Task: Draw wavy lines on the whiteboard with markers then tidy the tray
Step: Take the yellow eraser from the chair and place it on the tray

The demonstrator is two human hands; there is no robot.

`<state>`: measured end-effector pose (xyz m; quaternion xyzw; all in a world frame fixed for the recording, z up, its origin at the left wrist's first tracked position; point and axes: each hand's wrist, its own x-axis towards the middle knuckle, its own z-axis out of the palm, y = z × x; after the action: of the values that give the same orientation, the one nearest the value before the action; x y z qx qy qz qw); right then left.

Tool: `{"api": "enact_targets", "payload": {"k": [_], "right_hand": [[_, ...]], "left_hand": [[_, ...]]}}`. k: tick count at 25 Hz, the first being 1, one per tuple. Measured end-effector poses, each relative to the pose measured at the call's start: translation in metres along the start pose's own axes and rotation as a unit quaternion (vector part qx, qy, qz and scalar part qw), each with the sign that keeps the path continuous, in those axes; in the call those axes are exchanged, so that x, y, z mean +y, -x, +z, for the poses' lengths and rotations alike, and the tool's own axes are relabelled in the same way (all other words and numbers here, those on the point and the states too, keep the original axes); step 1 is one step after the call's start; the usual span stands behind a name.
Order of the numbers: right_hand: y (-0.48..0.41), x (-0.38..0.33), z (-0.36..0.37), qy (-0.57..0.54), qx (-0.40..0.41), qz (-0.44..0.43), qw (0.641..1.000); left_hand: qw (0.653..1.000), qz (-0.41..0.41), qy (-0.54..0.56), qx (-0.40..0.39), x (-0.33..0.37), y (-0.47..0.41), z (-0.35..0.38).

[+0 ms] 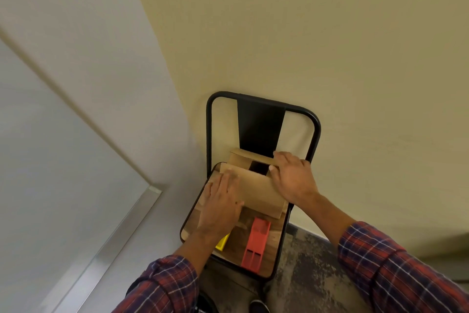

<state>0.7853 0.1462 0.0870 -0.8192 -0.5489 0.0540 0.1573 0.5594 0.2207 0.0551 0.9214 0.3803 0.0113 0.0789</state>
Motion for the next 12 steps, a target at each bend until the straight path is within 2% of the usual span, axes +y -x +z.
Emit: {"api": "enact_targets", "payload": {"k": [5,8,12], "right_hand": [[0.012,-0.002,0.018,0.074,-0.121,-0.049,0.989],[0.02,-0.002,0.029,0.118,-0.167,-0.052,0.978],[0.026,-0.004,0.04,0.119,-0.169,-0.03,0.978]], "left_hand": [[0.995,0.012,-0.017,-0.101,0.002,-0.001,0.006],[0.995,0.01,-0.017,-0.102,0.003,-0.003,0.004],[0.994,0.012,-0.025,-0.105,0.002,0.0,0.007]]}}
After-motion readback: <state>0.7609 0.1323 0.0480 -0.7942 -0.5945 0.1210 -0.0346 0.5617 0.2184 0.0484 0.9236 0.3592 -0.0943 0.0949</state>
